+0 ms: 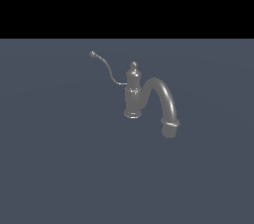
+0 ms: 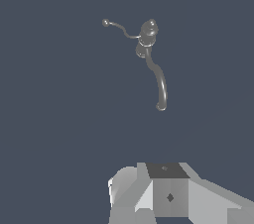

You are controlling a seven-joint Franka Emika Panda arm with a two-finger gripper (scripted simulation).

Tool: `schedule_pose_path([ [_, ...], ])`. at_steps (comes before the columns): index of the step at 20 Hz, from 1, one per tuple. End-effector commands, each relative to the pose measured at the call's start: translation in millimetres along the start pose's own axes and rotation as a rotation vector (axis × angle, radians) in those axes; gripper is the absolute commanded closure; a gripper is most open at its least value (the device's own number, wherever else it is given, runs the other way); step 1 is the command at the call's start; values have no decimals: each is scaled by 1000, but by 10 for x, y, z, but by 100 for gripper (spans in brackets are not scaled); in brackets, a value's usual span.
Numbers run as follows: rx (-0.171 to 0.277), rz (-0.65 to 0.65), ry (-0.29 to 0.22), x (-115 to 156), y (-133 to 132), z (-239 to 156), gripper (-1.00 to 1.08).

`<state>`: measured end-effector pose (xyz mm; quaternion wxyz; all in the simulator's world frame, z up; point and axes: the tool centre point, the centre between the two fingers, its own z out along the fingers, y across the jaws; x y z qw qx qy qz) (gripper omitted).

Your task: Turn on the faucet by rotating a designated handle.

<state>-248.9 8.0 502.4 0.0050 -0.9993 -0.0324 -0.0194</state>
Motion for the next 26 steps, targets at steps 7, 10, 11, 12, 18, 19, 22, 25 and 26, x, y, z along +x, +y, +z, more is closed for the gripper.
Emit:
schedule_pose_path([
  [7,0,19,0,24,-37,37,108],
  [10,-1,43,-1,56,-82,83,108],
  [11,-1,54,-1,70,-101,103,108],
  [12,-1,65,-1,85,-122,125,108],
  [18,-3,156,-3,218,-285,300,108],
  [19,-3,175,-4,248,-317,337,108],
  [22,-4,238,-5,351,-421,459,108],
  [25,-5,303,-7,464,-521,585,108],
  [26,-5,325,-7,504,-553,627,108],
])
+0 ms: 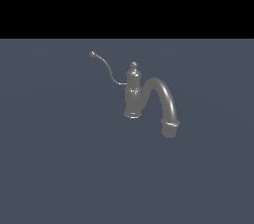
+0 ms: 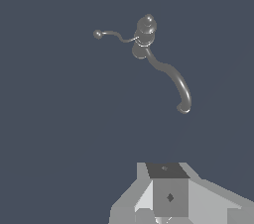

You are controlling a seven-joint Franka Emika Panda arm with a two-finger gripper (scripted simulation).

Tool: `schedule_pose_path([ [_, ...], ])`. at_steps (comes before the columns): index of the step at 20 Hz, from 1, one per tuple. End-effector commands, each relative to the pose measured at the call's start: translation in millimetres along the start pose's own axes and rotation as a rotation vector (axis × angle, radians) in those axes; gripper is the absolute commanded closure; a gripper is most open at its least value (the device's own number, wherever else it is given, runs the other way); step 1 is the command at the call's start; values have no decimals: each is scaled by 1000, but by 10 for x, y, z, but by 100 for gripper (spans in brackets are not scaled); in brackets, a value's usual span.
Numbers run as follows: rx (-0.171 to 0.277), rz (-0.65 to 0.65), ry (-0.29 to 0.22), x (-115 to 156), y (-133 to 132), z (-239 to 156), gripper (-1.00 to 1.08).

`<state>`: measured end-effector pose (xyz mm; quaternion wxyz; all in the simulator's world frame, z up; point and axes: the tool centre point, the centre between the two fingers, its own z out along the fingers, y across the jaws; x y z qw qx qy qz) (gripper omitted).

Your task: Turn on the faucet by rotating a designated handle.

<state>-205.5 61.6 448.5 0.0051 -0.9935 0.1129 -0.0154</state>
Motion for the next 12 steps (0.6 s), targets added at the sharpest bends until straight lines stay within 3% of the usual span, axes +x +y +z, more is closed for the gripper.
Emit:
schedule_pose_path([
  [1,0,56,-1,71,-107,107,108],
  [12,-3,295,-7,461,-517,569,108],
])
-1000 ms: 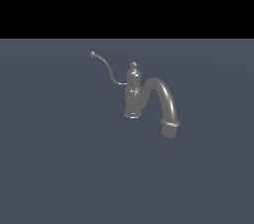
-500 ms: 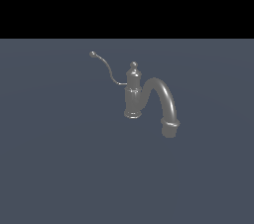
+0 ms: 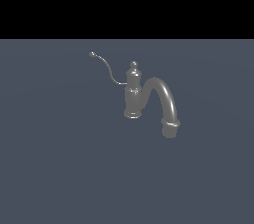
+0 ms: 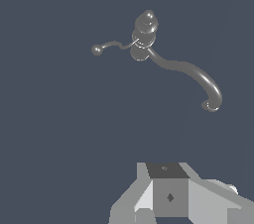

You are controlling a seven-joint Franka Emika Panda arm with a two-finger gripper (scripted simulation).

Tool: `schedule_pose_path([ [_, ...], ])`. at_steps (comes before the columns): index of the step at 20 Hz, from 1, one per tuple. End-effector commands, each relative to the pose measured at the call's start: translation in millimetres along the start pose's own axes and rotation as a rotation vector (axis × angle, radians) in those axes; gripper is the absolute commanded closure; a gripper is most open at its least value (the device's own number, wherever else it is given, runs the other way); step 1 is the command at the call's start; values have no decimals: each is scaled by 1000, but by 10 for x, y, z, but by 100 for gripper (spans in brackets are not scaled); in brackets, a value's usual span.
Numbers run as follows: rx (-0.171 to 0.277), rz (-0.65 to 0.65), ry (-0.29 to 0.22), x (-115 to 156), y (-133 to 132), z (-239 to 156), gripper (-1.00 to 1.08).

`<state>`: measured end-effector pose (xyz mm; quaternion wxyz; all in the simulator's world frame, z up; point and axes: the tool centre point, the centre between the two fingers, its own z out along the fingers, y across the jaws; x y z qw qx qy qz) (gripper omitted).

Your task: Turn on the faucet by rotating a designated handle.

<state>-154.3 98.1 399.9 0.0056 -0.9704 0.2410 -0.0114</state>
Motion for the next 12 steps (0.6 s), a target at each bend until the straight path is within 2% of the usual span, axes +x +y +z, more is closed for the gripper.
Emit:
schedule_pose_path([
  [1,0,56,-1,74,-109,106,108],
  [12,-3,289,-6,466,-507,554,108],
])
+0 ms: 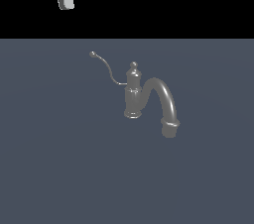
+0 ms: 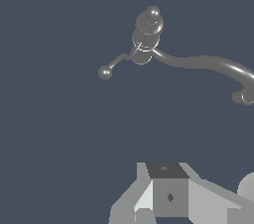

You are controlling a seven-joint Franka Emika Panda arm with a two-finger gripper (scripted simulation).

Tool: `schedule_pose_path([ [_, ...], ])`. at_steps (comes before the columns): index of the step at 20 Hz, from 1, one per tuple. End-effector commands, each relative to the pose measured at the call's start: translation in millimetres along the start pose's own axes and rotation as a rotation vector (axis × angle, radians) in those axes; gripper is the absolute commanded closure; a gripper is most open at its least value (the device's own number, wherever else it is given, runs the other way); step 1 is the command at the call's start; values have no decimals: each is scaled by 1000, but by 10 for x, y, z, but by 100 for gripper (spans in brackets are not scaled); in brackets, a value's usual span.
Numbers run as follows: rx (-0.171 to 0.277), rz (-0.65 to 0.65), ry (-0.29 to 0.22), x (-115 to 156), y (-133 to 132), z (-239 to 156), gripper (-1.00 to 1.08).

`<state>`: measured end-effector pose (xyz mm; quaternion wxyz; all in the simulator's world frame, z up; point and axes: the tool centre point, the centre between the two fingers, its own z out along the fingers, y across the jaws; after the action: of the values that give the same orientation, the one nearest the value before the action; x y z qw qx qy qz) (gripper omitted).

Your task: Turn on the faucet by rotating a designated handle.

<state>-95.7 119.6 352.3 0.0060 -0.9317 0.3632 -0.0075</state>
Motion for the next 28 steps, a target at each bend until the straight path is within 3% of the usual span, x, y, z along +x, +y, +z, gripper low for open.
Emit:
schedule_pose_path([
  [1,0,54,-1,75,-104,101,108],
  [16,-10,372,-3,653,-604,705,108],
  [28,-18,567,-3,1085,-796,1066,108],
])
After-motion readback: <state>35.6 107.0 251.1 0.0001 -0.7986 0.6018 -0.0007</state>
